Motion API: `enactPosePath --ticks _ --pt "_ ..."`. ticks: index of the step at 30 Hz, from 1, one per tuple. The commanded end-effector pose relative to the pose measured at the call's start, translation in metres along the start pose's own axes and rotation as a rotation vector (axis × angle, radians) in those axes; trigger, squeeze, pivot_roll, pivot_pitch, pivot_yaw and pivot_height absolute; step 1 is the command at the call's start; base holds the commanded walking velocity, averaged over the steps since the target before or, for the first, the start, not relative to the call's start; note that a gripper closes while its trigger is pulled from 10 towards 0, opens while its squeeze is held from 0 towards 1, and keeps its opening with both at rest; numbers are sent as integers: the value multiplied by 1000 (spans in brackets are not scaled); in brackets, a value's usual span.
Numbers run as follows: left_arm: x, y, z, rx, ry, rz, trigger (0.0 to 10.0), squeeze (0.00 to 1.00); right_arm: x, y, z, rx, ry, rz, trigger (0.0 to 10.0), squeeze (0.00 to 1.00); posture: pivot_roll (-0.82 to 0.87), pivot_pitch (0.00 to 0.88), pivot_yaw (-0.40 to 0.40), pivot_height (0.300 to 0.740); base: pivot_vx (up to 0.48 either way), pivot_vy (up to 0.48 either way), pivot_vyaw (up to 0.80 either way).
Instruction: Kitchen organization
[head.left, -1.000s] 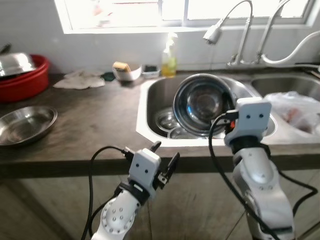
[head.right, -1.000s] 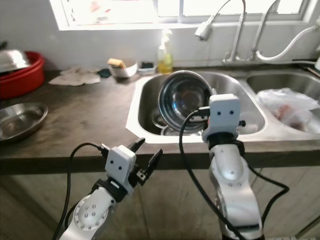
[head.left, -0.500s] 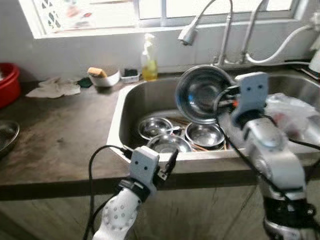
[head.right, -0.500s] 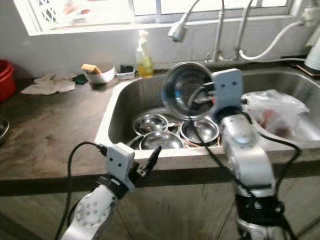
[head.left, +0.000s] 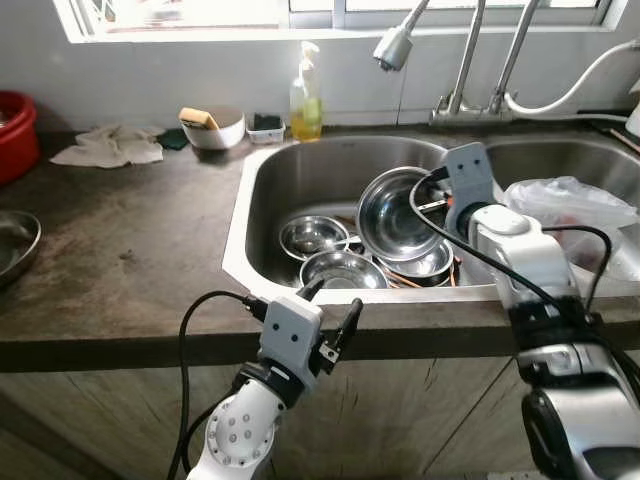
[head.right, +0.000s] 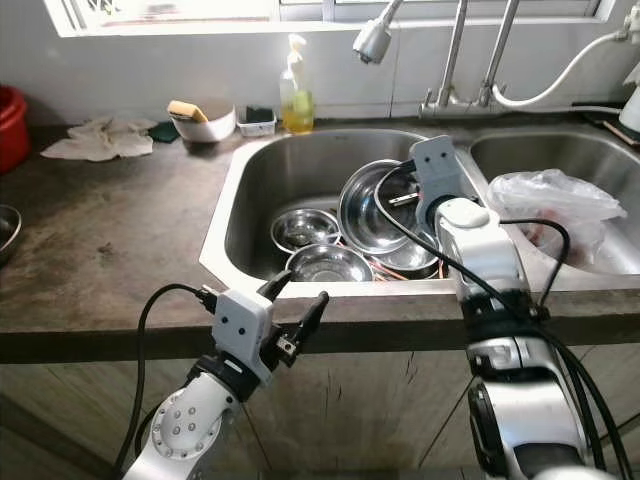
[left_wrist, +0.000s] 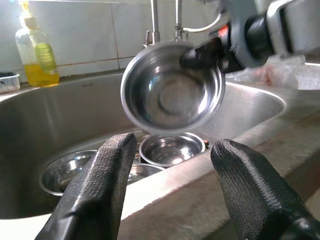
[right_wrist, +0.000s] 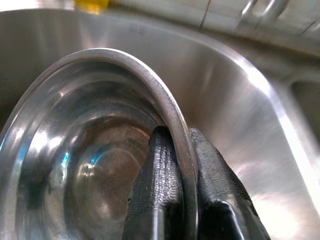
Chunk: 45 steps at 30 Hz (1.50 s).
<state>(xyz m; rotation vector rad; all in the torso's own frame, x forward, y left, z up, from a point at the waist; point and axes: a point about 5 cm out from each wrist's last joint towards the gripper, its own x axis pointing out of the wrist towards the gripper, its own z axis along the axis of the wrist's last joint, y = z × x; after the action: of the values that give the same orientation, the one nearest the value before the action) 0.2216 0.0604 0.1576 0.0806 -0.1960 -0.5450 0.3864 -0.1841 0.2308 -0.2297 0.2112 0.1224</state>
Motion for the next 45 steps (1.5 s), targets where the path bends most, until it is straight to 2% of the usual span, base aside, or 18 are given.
enactPosePath --ticks 1,7,20,21,23,24,29,30,31,34,37,39,42,43,44,45 --pt "-3 -1 6 5 -8 6 10000 0 4 -2 2 -5 21 9 10000 0 107 166 -14 740 0 0 0" --pt "-11 -3 9 -3 11 -1 10000 0 12 5 -21 12 144 65 10000 0 115 206 -7 740 0 0 0" --pt "-19 -6 9 -17 51 -11 10000 0 17 6 -35 -13 209 92 10000 0 118 246 3 740 0 0 0" --pt "-19 -6 9 -17 52 -11 10000 0 17 6 -35 -9 208 89 10000 965 118 245 3 740 0 0 0" --pt "-19 -6 9 -17 54 -11 10000 0 17 5 -35 -6 207 88 10000 965 118 244 2 740 0 0 0" --pt "-19 -7 8 -17 56 -12 10000 0 16 4 -34 0 203 88 10000 1000 116 237 -1 740 0 0 0" --pt "-16 -6 8 -15 55 -10 10000 0 15 3 -27 21 160 76 10000 1000 113 223 -5 740 0 0 0" --pt "-15 -6 8 -14 53 -9 10000 0 13 2 -24 20 144 71 10000 0 113 213 -7 740 0 0 0" --pt "-15 -6 8 -14 53 -9 10000 0 13 2 -24 20 144 71 10000 0 113 213 -7 740 0 0 0" --pt "-11 -3 7 -5 44 -4 10000 0 6 1 -9 43 36 31 10000 0 112 188 -10 740 0 0 0" --pt "-9 -2 6 -2 40 0 10000 0 0 -1 2 23 -58 -12 10000 0 109 173 -10 740 0 0 0" --pt "-6 -1 5 2 34 3 10000 0 -16 1 13 47 -185 -49 10000 0 98 150 -4 740 0 0 0" --pt "-4 0 4 4 30 2 10000 0 -34 3 19 71 -288 -73 10000 0 91 134 -6 740 0 0 0" --pt "-4 0 4 4 30 2 10000 0 -34 3 19 71 -288 -73 10000 0 91 134 -6 740 0 0 0" --pt "-2 0 3 5 25 0 10000 0 -47 3 21 95 -344 -92 10000 0 88 125 -3 740 0 0 0" --pt "-1 0 4 5 23 0 10000 0 -51 4 21 103 -358 -91 10000 0 88 125 -3 740 0 0 0"
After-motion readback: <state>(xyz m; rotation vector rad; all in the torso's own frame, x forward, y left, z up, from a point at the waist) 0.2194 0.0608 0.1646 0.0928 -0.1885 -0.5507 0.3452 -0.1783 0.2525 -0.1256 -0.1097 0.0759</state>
